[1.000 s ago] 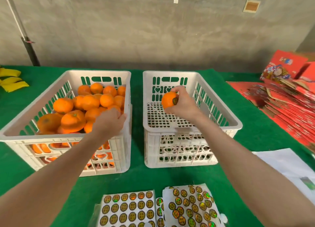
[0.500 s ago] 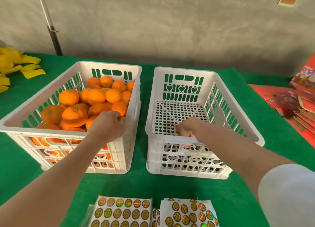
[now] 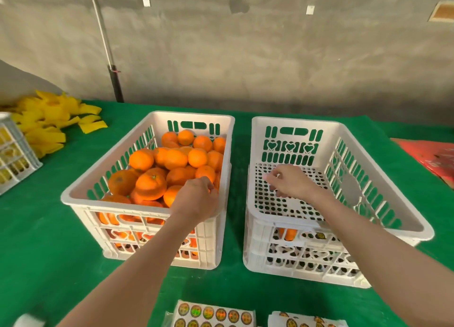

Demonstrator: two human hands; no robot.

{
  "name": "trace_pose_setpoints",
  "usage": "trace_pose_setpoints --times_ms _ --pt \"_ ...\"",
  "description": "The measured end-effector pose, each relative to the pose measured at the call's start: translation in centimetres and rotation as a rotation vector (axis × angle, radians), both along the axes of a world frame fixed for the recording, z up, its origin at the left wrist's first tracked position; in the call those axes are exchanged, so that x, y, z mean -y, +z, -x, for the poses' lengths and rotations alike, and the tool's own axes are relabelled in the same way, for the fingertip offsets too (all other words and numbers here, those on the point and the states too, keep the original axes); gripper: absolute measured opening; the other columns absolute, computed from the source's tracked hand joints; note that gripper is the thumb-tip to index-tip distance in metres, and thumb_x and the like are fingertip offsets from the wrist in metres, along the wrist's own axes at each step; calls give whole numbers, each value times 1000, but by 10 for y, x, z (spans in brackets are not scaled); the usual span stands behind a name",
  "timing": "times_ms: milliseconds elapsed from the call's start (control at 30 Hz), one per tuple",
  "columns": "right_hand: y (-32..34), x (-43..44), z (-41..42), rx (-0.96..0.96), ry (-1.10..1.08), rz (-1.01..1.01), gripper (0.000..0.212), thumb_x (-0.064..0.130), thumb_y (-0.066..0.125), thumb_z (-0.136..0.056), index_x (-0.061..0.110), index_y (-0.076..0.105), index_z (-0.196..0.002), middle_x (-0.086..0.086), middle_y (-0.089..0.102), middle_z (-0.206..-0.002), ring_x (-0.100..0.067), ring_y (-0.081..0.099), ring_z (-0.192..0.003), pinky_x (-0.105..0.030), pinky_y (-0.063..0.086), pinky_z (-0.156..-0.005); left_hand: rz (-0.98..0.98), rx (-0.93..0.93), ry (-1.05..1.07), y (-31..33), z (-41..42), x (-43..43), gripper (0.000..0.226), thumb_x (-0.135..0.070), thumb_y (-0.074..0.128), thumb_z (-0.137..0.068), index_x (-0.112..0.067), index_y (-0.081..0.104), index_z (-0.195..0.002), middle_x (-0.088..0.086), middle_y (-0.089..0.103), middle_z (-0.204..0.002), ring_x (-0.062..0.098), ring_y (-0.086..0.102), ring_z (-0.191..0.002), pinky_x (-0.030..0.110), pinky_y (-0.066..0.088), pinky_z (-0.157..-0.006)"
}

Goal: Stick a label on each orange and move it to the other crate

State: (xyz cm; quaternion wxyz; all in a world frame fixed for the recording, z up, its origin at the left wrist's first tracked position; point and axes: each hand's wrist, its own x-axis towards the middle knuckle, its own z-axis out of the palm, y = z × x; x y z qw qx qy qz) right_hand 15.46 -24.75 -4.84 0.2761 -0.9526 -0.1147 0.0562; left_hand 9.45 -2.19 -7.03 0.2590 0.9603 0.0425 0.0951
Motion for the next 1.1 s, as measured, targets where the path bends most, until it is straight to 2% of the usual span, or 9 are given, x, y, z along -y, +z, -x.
trace_pose_setpoints --times_ms 167,267,433,600,767,833,900,1000,1100 --pt "10 -27 61 -183 211 157 90 73 51 -77 14 34 -142 -2 59 -125 -16 62 -102 -25 49 -86 187 -19 -13 5 -3 -12 30 -3 45 -94 -9 59 -120 11 63 -115 24 61 -99 15 40 -59" --pt "-3 -37 75 -8 210 322 72 43 54 -92 7 21 -145 6 52 -74 -9 52 -65 -20 37 -54 232 36 -15 10 -3 -37 32 -1 50 -91 -8 59 -121 12 63 -118 25 60 -105 16 43 -68" --pt "-4 -46 81 11 153 343 56 30 49 -97 -1 25 -137 2 45 -67 -9 42 -56 -22 28 -48 -292 -149 173 14 -17 -99 44 -21 59 -86 -10 47 -127 19 44 -134 37 39 -124 48 37 -100" --pt "-8 -52 86 73 85 407 46 29 43 -99 0 29 -132 -1 46 -68 -20 47 -62 -31 33 -54 -254 -263 95 13 -21 -113 38 -20 64 -81 -10 50 -115 12 56 -99 27 55 -86 35 48 -68" --pt "-7 -51 99 176 33 397 50 35 50 -95 7 36 -134 -10 62 -98 -27 58 -89 -35 44 -77 96 98 78 26 -2 -95 74 -28 78 -70 -25 42 -135 16 46 -131 36 48 -114 45 45 -85" --pt "-11 -45 116 482 46 209 42 23 63 -89 6 52 -125 -11 61 -115 -27 52 -109 -37 37 -96 312 228 -6 37 18 -74 77 -29 81 -70 -26 40 -135 5 47 -131 24 46 -115 41 44 -87" --pt "-22 -37 139 737 80 5 21 4 66 -80 5 66 -101 -10 65 -99 -21 52 -95 -32 39 -87 547 227 -71 45 45 -51 79 -27 83 -69 -27 38 -134 -7 43 -123 15 45 -108 33 43 -82" --pt "-56 -15 174 458 107 -67 10 3 60 -83 9 68 -83 -3 67 -81 -15 55 -73 -29 45 -72 746 99 -153 40 90 -22 68 -27 82 -70 -33 40 -124 -9 46 -118 15 50 -101 31 43 -77" --pt "-96 12 190 -128 38 156 24 14 53 -93 10 68 -111 -6 65 -117 -20 59 -108 -30 44 -97 923 -108 -241 17 124 1 55 -21 80 -70 -24 54 -118 -4 62 -109 14 59 -94 24 42 -70"
